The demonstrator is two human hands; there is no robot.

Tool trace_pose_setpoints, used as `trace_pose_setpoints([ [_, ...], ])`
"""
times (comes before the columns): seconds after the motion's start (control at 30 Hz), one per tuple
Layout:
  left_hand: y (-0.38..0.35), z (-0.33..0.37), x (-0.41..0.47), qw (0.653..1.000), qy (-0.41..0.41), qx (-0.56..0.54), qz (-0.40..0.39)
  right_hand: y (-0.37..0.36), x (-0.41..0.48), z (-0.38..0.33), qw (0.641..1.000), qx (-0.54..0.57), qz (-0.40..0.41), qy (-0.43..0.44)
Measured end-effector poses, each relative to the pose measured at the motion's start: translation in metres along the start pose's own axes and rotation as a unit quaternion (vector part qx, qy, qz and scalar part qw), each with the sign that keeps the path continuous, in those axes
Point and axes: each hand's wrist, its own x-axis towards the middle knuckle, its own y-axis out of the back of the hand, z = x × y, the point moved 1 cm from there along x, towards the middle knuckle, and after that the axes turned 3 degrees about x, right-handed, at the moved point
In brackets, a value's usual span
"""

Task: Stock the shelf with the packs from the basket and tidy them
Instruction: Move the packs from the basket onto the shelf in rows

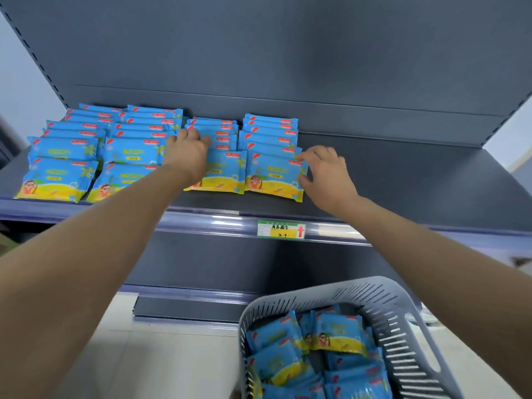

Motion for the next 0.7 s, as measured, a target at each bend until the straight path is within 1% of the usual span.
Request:
trace_pose_setpoints([
  [0.07, 0.003, 0.013, -0.013, 1.0, -0.006, 0.009, 0.028, 0.003, -0.016, 0.005, 1.0, 0.012, 0.005, 0.015],
  [0.1, 0.006, 0.022, -0.021, 0.999, -0.014, -0.015, 0.043, 0.004, -0.026, 0.007, 0.999, 0.017, 0.01, 0.026],
  [0.17, 0.012, 0.046, -0.043, 0.992, -0.037, -0.097, 0.073, 0.007, -0.047, 0.013, 0.997, 0.02, 0.035, 0.065],
  [0.23, 0.02, 0.075, -0.071, 0.973, -0.074, -0.19, 0.112, 0.007, -0.072, 0.019, 0.993, 0.035, 0.058, 0.096],
  [0.27, 0.024, 0.092, -0.087, 0.963, -0.098, -0.224, 0.115, 0.006, -0.087, 0.023, 0.992, 0.043, 0.056, 0.101],
  [0.3, 0.025, 0.11, -0.104, 0.955, -0.127, -0.247, 0.1, 0.002, -0.102, 0.027, 0.992, 0.051, 0.044, 0.104],
  [0.33, 0.02, 0.128, -0.119, 0.951, -0.152, -0.259, 0.068, -0.002, -0.118, 0.032, 0.992, 0.059, 0.023, 0.107],
  [0.43, -0.017, 0.171, -0.164, 0.935, -0.202, -0.278, -0.092, -0.022, -0.163, 0.055, 0.988, 0.054, -0.069, 0.127],
  [0.47, -0.033, 0.181, -0.178, 0.927, -0.203, -0.281, -0.141, -0.029, -0.176, 0.063, 0.984, 0.051, -0.108, 0.129],
  [0.57, -0.072, 0.202, -0.214, 0.913, -0.169, -0.263, -0.263, -0.045, -0.204, 0.088, 0.969, 0.013, -0.232, 0.081],
  [0.63, -0.09, 0.215, -0.235, 0.894, -0.156, -0.246, -0.341, -0.058, -0.219, 0.102, 0.947, 0.015, -0.316, 0.057],
  [0.7, -0.103, 0.224, -0.254, 0.871, -0.152, -0.219, -0.413, -0.071, -0.232, 0.109, 0.916, 0.008, -0.4, 0.043],
])
